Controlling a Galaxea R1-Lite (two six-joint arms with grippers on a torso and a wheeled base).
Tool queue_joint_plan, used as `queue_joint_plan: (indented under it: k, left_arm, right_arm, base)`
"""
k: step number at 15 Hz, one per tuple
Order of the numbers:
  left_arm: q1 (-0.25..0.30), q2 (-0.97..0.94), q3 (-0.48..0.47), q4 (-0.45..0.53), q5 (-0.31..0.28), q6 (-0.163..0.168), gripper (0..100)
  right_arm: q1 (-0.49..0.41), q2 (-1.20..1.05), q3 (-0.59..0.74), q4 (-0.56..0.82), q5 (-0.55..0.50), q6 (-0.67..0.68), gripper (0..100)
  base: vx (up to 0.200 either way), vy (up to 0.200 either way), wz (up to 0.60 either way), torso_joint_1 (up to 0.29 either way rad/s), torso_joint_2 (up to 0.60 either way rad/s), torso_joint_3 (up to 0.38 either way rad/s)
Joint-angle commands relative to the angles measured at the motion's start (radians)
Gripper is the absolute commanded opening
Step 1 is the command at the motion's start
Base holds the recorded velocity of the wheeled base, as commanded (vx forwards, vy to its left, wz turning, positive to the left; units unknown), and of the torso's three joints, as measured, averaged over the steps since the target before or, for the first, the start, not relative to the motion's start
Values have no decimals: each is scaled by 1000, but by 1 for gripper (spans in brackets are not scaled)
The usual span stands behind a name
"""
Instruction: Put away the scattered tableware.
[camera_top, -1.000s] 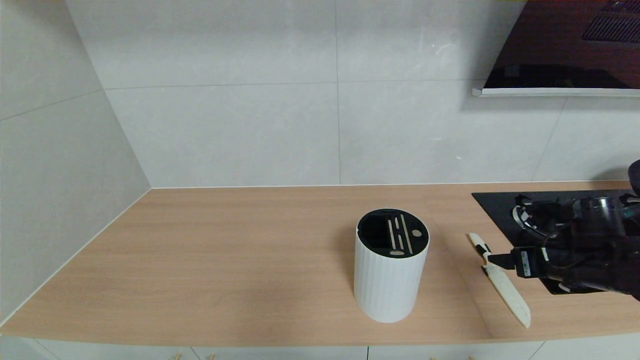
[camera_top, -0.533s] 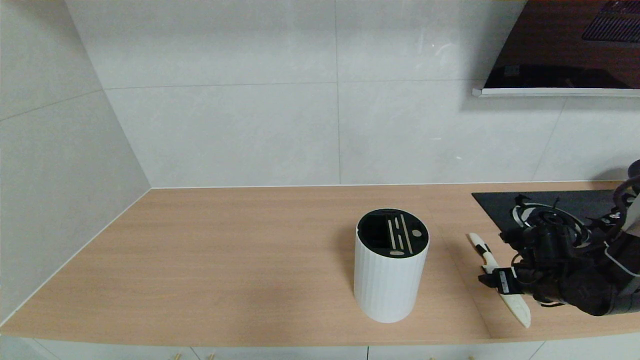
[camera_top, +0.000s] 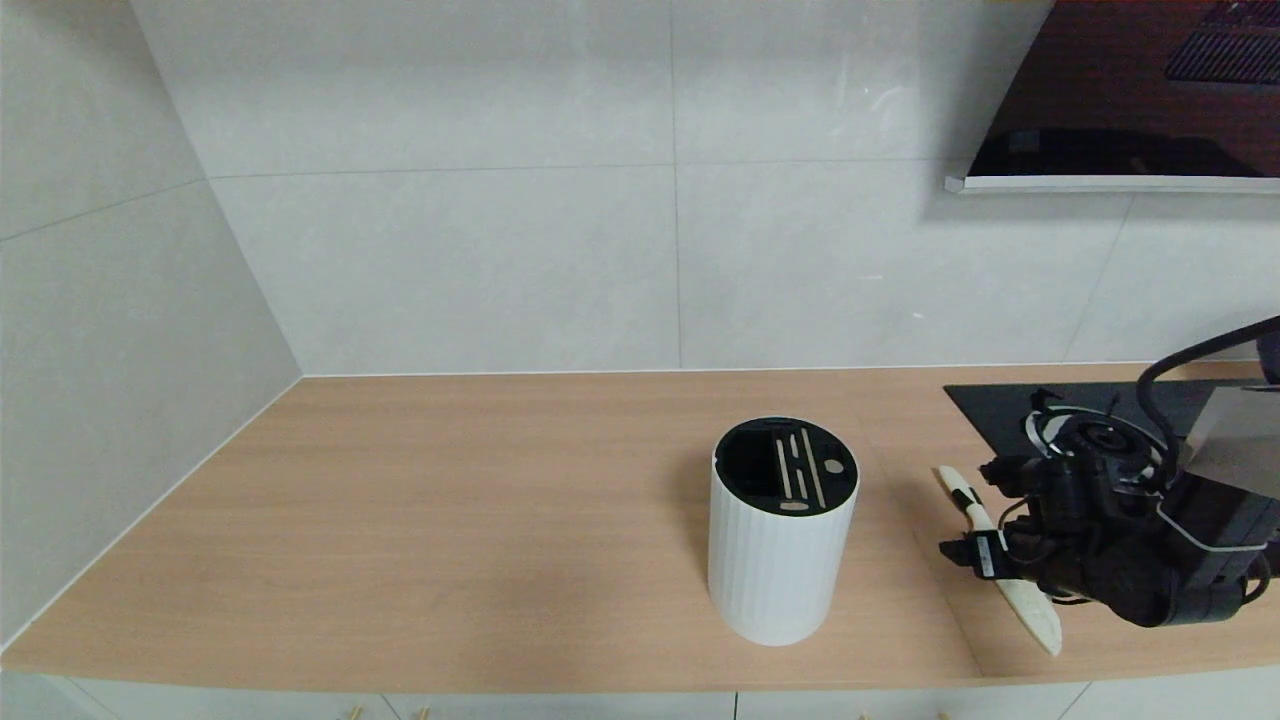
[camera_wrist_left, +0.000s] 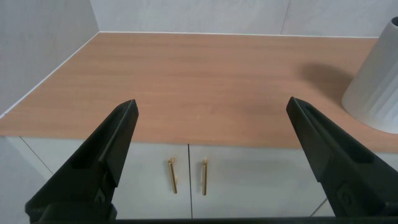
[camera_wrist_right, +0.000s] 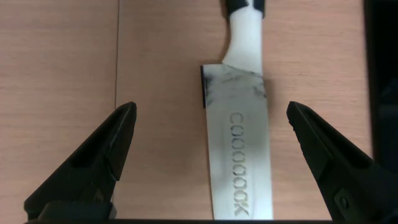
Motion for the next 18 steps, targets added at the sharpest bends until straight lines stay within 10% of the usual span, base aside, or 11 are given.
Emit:
queue_joint_plan:
  k: [1,18]
  left_arm:
    - [0,0,0,0,0,0,100]
    - [0,0,0,0,0,0,100]
  right_arm:
    - [-11,16,-10,-3,2,0,100]
    - [-53,83,-48,-66,55,7,100]
  base:
    - [0,0,0,0,0,0]
    - [0,0,0,0,0,0]
